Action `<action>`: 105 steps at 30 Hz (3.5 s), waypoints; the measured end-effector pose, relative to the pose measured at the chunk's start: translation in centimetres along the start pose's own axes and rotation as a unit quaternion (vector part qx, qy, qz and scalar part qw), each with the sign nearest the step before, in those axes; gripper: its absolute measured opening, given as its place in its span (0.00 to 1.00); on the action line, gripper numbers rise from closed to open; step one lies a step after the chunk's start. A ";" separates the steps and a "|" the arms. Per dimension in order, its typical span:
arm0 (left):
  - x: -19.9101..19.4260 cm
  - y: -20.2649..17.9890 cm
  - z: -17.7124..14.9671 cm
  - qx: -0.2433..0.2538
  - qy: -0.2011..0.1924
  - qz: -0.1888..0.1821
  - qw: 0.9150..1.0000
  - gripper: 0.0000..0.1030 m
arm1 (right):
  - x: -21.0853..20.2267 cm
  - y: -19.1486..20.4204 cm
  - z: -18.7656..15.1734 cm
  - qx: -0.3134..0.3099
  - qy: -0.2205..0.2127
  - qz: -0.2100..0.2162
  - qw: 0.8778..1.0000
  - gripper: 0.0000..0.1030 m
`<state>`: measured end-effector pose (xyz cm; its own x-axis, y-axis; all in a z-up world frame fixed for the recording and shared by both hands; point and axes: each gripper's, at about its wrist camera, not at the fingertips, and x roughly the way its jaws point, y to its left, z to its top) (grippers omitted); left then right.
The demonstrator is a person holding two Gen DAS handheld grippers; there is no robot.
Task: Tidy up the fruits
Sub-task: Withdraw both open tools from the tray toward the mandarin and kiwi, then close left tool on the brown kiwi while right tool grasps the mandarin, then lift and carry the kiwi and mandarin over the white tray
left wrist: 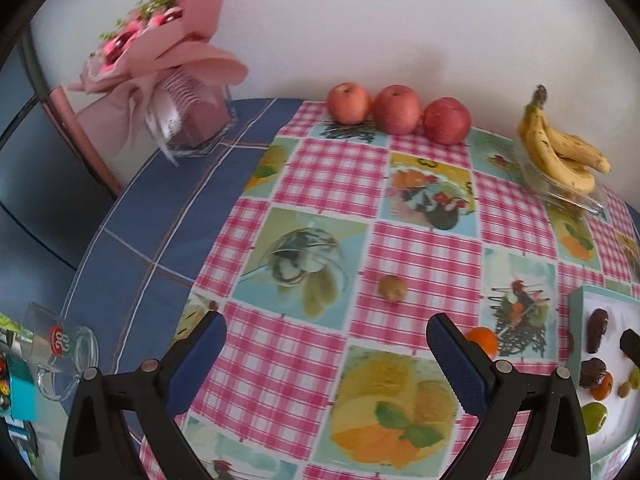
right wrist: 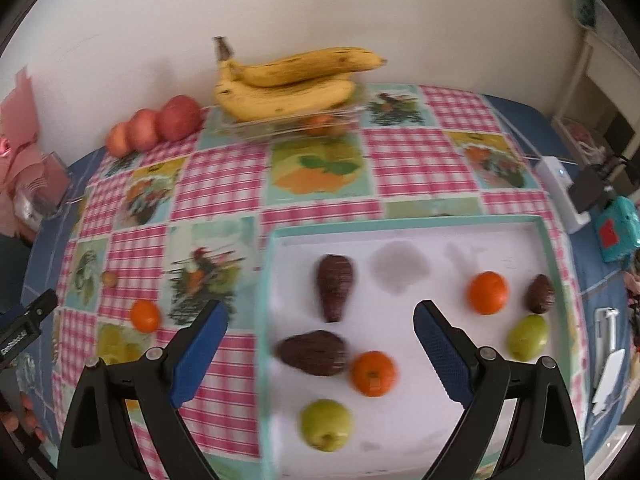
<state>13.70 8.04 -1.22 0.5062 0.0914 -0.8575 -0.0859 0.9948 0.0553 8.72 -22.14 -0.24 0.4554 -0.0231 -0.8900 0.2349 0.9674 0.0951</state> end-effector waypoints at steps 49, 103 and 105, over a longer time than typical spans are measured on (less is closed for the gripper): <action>10.7 -1.4 1.7 -0.050 0.067 -0.147 0.986 0.71 | 9.1 16.1 -2.2 -0.140 0.075 0.080 0.984 0.58; 2.6 -3.9 3.1 0.003 0.007 -0.128 0.992 0.27 | 3.5 7.1 1.5 -0.037 0.037 0.055 0.997 0.36; 1.9 -4.8 3.0 0.016 0.001 -0.122 0.992 0.27 | 3.0 6.6 1.5 -0.032 0.034 0.054 0.997 0.36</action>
<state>17.61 3.60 -1.62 0.5078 -0.1521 -0.8480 0.0656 0.9883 -0.1380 12.94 -16.20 -1.65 0.4160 0.0977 -0.9041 0.1315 0.9773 0.1661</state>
